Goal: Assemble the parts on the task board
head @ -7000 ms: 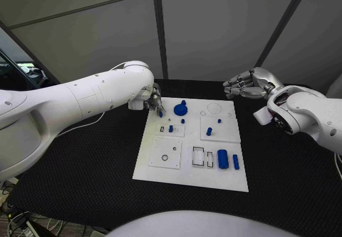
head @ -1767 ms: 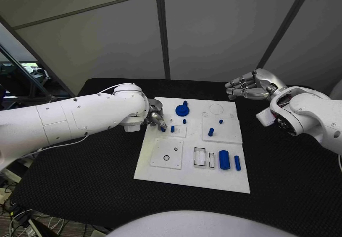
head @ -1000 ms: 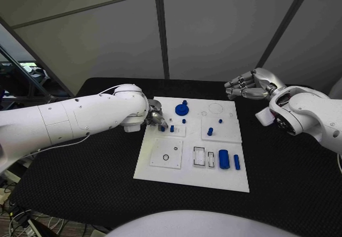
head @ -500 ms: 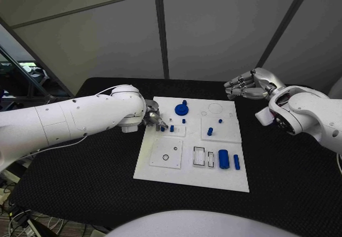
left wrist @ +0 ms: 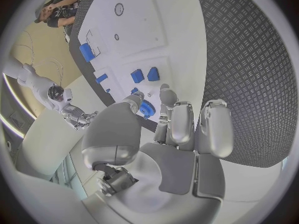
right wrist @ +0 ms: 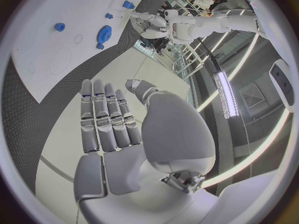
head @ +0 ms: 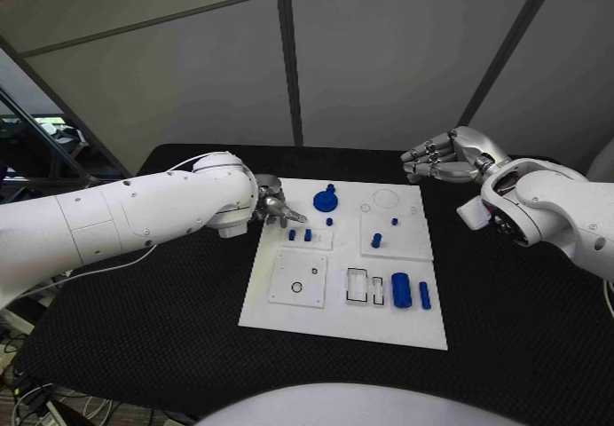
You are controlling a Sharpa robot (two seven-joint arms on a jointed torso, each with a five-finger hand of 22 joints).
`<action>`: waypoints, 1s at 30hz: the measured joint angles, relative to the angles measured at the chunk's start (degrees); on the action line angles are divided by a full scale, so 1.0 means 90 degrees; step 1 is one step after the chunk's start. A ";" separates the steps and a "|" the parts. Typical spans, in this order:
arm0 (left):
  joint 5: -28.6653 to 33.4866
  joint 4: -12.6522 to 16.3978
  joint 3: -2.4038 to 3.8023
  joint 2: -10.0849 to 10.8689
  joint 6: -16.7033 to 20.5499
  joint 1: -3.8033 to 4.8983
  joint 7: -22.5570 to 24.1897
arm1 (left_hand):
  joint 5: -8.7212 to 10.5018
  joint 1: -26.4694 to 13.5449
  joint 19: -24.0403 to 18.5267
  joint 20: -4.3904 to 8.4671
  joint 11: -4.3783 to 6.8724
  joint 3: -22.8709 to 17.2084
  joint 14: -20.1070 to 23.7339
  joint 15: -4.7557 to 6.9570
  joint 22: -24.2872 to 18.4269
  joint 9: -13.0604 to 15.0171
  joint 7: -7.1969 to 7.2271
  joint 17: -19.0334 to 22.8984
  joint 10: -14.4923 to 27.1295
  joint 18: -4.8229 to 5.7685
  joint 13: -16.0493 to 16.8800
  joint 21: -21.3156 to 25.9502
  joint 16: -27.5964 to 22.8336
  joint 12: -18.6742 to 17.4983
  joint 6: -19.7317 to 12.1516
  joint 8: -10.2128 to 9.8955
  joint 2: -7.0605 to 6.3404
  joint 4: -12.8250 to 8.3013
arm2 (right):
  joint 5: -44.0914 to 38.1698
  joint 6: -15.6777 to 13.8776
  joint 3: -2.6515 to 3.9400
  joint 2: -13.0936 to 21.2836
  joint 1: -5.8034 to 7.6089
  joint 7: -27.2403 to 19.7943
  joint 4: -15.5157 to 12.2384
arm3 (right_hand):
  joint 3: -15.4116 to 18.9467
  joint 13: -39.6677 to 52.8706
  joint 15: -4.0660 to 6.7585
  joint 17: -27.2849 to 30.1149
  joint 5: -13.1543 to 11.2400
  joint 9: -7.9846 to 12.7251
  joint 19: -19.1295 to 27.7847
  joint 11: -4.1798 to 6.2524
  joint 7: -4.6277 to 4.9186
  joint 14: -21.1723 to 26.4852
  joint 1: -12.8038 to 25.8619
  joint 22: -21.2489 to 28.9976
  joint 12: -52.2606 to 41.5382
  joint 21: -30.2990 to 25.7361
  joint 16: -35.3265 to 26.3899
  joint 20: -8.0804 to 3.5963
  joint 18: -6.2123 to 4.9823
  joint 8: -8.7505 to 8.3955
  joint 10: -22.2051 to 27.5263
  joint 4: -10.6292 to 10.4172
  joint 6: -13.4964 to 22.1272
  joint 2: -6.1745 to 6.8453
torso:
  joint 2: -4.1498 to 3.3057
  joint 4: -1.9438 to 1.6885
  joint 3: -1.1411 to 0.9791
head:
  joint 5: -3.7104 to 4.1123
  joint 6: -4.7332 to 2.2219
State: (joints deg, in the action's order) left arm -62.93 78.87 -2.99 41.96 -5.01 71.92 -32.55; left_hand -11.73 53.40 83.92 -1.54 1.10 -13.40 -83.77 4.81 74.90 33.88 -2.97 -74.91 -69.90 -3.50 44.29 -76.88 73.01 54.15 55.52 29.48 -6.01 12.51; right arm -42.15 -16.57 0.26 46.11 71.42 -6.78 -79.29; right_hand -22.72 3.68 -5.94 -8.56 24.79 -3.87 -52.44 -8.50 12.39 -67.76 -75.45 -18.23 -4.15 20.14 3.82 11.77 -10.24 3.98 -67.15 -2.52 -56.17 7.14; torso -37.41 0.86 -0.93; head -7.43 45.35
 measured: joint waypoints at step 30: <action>-0.1274 -0.0280 -0.0263 -0.0583 0.2012 -0.0052 0.3260 | 0.0000 0.2995 -0.1586 -0.0533 -0.0672 -0.0295 0.1294 -0.0620 -0.3261 -0.1933 -0.0480 0.2412 0.2089 -0.0852 -0.2977 0.5309 -0.2584 -0.2834 -0.0600 -0.1411 -0.0357 -0.0854 | -0.0097 0.0004 0.0000 -0.0053 -0.0001 -0.0019 0.0031 | -0.0053 0.0000 0.0000 0.0041 0.0000 -0.0033 -0.0068 0.0000 -0.0059 0.0000 -0.0094 0.0025 -0.0032 -0.0027 0.0000 -0.0025 -0.0001 0.0094 0.0000 0.0107 -0.0101 -0.0094 | -0.0010 0.0020 -0.0001 | 0.0160 -0.0231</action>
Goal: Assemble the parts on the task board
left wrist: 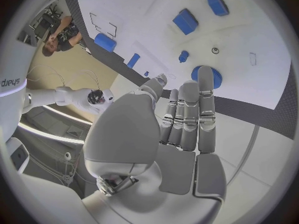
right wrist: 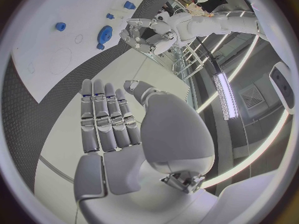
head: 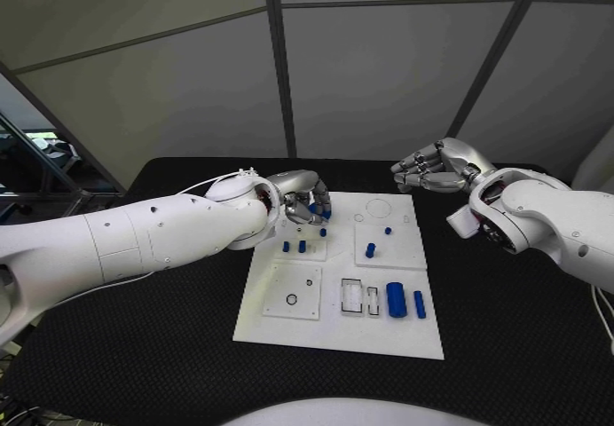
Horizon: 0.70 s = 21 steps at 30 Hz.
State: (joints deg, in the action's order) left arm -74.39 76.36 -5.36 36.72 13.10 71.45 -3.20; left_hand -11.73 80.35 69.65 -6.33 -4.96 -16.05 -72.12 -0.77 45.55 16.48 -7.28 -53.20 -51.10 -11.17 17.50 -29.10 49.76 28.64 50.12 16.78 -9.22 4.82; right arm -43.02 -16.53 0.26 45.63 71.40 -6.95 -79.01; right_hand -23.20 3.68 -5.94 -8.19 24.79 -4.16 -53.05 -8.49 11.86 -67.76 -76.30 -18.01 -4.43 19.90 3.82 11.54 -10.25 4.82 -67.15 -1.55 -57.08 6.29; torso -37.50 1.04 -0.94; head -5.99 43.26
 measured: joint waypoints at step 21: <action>-0.1316 -0.0390 -0.0067 -0.0364 -0.0386 -0.0106 0.0306 | 0.0000 0.0003 0.1269 0.0077 0.0005 0.0151 -0.1216 0.0039 0.2633 -0.0562 0.0024 -0.1503 -0.0220 0.0009 -0.0799 -0.3417 0.2560 -0.0654 0.0383 -0.0523 -0.0064 0.0061 | -0.0083 0.0011 0.0000 -0.0020 -0.0001 -0.0001 -0.0018 | 0.0000 0.0000 0.0000 0.0000 0.0000 0.0002 0.0000 0.0000 0.0000 0.0000 0.0000 -0.0001 0.0000 0.0001 0.0000 0.0000 0.0000 0.0000 0.0000 0.0000 0.0000 0.0000 | -0.0003 -0.0007 -0.0002 | 0.0036 0.0032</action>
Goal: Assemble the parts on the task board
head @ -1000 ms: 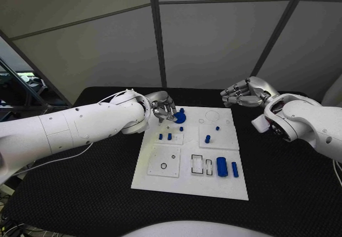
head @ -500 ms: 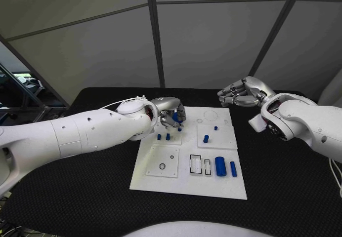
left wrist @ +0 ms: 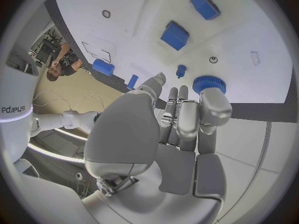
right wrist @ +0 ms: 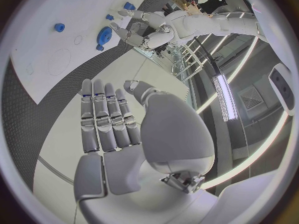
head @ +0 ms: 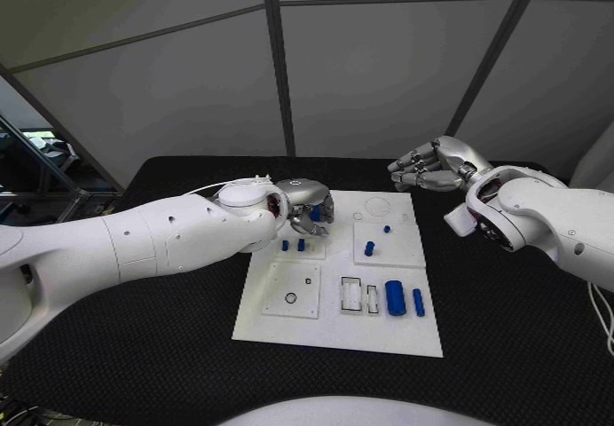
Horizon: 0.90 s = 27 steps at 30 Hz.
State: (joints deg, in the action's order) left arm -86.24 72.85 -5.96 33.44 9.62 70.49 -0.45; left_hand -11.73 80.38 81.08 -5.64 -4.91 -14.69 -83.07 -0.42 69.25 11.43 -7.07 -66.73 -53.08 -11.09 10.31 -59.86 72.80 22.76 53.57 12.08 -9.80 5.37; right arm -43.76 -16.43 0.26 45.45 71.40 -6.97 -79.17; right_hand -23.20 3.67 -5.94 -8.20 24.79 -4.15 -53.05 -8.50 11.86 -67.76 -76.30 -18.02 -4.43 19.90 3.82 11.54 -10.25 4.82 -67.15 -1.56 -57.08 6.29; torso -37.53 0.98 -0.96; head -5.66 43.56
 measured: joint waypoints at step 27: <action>-0.0364 -0.0450 0.0004 -0.0301 -0.0178 -0.0148 -0.0132 | 0.0000 0.0193 0.0114 -0.0023 -0.0025 -0.0278 -0.0043 0.0001 0.0322 -0.0115 -0.0067 -0.0165 -0.0161 0.0002 -0.0207 -0.0379 0.0295 -0.0174 0.0066 -0.0149 0.0143 -0.0099 | -0.0011 0.0006 0.0000 -0.0025 0.0000 0.0001 -0.0019 | 0.0000 0.0000 0.0000 0.0008 0.0000 0.0002 0.0000 0.0000 0.0000 0.0000 0.0000 -0.0001 0.0000 0.0000 0.0000 0.0000 0.0000 0.0000 0.0000 0.0000 0.0000 0.0000 | 0.0008 -0.0007 -0.0003 | 0.0015 0.0000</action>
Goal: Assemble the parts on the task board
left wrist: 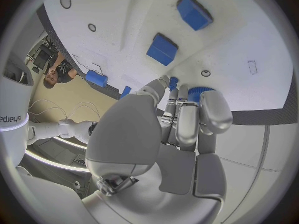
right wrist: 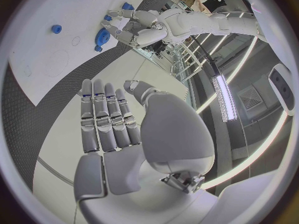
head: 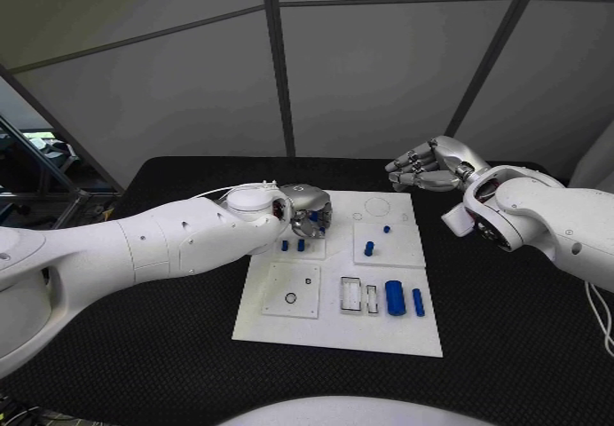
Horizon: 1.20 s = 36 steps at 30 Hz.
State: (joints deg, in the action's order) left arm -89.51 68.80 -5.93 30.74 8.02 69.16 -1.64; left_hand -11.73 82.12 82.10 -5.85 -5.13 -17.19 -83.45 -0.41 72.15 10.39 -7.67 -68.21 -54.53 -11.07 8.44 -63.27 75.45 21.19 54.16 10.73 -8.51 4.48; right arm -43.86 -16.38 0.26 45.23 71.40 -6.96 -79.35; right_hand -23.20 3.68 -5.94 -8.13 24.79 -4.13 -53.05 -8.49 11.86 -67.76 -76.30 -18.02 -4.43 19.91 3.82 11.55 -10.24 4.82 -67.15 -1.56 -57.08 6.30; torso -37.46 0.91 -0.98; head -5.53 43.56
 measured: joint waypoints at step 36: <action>-0.0022 0.0002 0.0008 0.0020 -0.0001 -0.0015 0.0089 | 0.0000 0.0000 0.0193 0.0148 0.0217 -0.0836 -0.0056 0.0171 0.0310 -0.0036 0.0126 -0.0033 -0.1101 -0.0001 -0.0236 -0.0654 0.0220 -0.0647 0.0626 -0.0151 0.0000 -0.0169 | -0.0004 0.0016 0.0000 -0.0027 0.0000 0.0001 0.0004 | 0.0000 0.0000 0.0000 -0.0001 0.0000 0.0001 0.0000 0.0000 0.0000 0.0000 -0.0025 -0.0001 0.0000 0.0000 0.0000 0.0000 0.0001 0.0000 0.0000 0.0000 0.0000 -0.0025 | 0.0005 -0.0004 -0.0002 | -0.0023 -0.0060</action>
State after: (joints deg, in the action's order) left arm -89.71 68.82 -5.85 30.91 8.01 69.02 -0.83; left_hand -11.73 82.12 83.84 -4.52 -3.18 -24.71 -83.95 1.14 74.94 10.06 -6.54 -68.51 -64.44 -11.08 6.32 -69.15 77.43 15.37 59.80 9.37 -8.51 2.97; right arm -43.90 -16.24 0.26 44.99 71.40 -6.95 -79.32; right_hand -23.20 3.68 -5.94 -8.13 24.79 -4.12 -53.05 -8.49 11.87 -67.76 -76.52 -18.03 -4.43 19.91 3.82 11.55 -10.24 4.81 -67.15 -1.56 -57.08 6.07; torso -37.41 0.87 -1.01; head -5.74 43.02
